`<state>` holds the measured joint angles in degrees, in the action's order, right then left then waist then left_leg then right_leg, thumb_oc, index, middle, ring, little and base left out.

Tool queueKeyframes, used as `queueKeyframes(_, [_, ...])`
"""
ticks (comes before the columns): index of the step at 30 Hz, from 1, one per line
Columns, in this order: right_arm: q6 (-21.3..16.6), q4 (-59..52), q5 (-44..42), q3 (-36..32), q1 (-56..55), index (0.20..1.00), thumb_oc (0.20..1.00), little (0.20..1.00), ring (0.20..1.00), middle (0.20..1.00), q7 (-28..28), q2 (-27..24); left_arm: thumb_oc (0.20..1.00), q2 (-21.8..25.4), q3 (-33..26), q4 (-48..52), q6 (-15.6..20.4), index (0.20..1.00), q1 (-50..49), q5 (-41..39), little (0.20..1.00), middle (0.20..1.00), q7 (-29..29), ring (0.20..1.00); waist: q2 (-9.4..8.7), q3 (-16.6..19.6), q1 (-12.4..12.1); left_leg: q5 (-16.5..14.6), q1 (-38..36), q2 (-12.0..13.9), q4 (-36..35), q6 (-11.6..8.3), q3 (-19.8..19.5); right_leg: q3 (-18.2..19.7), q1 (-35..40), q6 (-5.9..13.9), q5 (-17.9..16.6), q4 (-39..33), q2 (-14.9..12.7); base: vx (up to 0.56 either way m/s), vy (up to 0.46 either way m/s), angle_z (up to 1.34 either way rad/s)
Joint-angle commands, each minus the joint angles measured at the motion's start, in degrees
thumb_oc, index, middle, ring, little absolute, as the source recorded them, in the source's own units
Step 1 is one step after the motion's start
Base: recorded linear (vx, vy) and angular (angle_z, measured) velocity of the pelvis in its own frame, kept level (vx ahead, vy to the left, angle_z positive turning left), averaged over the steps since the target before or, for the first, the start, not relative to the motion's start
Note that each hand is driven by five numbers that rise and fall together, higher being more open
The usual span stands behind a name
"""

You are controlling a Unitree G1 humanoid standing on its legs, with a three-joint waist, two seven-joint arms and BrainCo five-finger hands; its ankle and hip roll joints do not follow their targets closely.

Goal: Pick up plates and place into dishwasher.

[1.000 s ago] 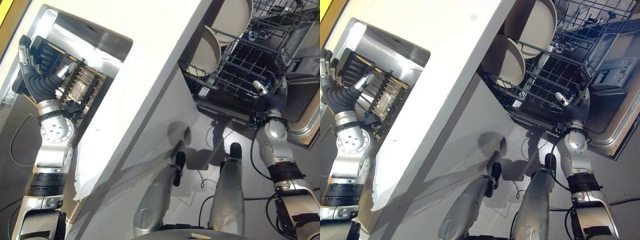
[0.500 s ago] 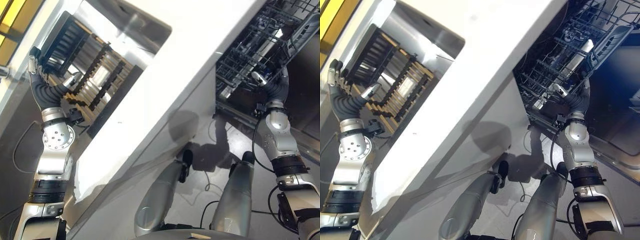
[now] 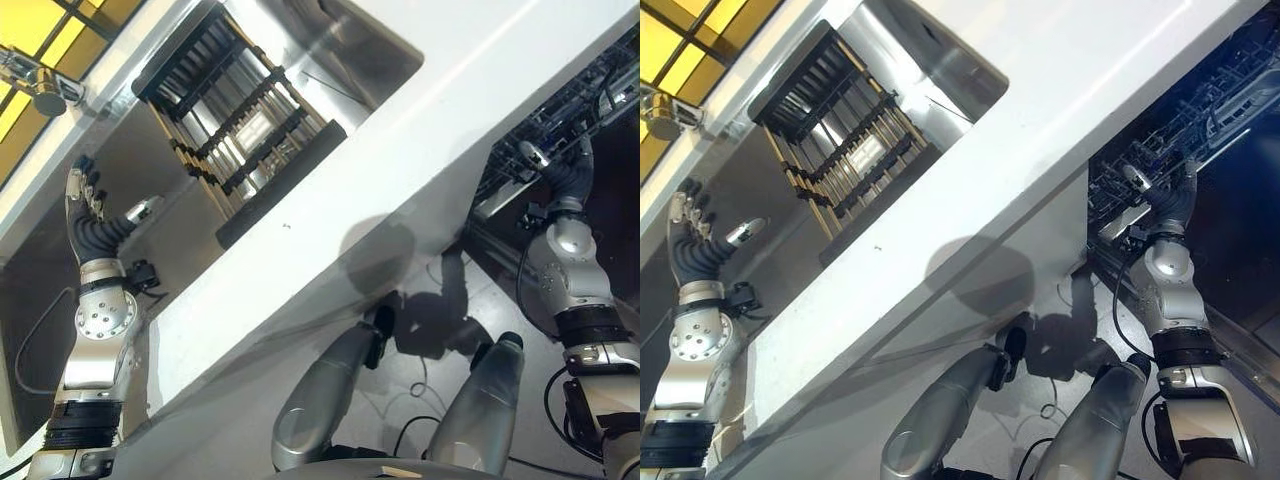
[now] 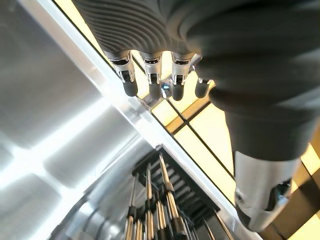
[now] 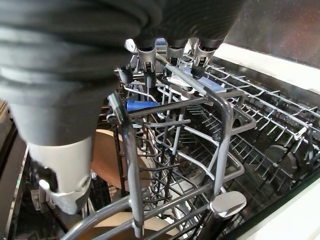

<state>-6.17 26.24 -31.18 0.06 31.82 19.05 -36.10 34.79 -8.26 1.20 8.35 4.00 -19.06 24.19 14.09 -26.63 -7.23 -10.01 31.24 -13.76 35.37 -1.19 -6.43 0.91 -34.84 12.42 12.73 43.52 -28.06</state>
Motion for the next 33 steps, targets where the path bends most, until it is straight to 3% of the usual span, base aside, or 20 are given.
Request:
queueKeyframes(1, [-4.46,-5.89,-0.31,6.29,11.03,1.0,1.0,1.0,1.0,1.0,-13.47,4.01,1.0,1.43,-0.63,1.6,2.9,1.0,-3.36,-0.77,1.0,1.0,-0.75,1.0,1.53,4.18,-6.32,-4.22,2.42,5.27,4.57,-6.21,-3.17,4.15,0.02,-0.58,-14.34,-12.26,-3.05,0.04,0.01,0.06])
queueKeyframes(10, [-4.97,-5.17,-4.38,6.81,11.15,1.0,1.0,1.0,1.0,1.0,-19.95,4.46,1.0,2.47,-0.94,1.63,3.35,1.0,-4.98,-2.02,1.0,1.0,-2.79,1.0,0.57,6.89,-7.88,-4.29,-0.17,5.24,3.57,-7.12,-3.89,1.85,4.72,0.3,-16.22,-15.84,-6.2,0.05,-0.01,0.06])
queueKeyframes(14, [-4.31,-4.14,-3.85,7.07,11.4,1.0,1.0,1.0,1.0,1.0,-20.13,4.51,1.0,2.92,-0.55,1.42,3.18,1.0,-4.93,-2.45,1.0,1.0,-3.33,1.0,0.14,7.87,-7.94,-4.32,-1.58,5.75,2.78,-7.68,-4.1,0.84,7.24,0.83,-16.87,-17.85,-7.02,0.05,-0.029,0.14])
queueKeyframes(21, [-3.73,-5.33,-0.99,5.1,5.8,1.0,1.0,1.0,1.0,1.0,-16.06,4.51,1.0,3.09,-1.41,1.5,3.32,1.0,-6.2,-2.3,1.0,1.0,-4.57,1.0,-1.86,8.72,-6.93,-4.39,-4.16,8.37,1.34,-8.62,-4.35,-0.98,11.98,1.69,-17.65,-21.03,-7.35,0.04,-0.075,0.12])
queueKeyframes(28, [-2.42,-5.61,2.1,3.92,2.3,1.0,1.0,1.0,1.0,1.0,-8.92,4.63,1.0,3.52,-0.81,2.33,3.89,1.0,-5.07,-1.51,1.0,1.0,-4.53,1.0,-2.71,7.4,-5.45,-3.57,-4.22,10.56,-0.09,-9.07,-4.34,-0.25,12.24,2.16,-17.61,-21.97,-6.26,-0.07,-0.105,0.07])
queueKeyframes(33, [-3.56,-6.1,5.05,2.54,-1.07,1.0,1.0,1.0,1.0,1.0,-2.89,5.26,1.0,3.44,-0.74,2.95,3.72,1.0,-3.74,-0.29,1.0,1.0,-2.89,1.0,-3.22,5.86,-3.75,-2.85,-3.88,12.06,-1.17,-9.44,-4.21,0.79,11.98,2.15,-17.8,-22.97,-5.14,-0.13,-0.118,0.05])
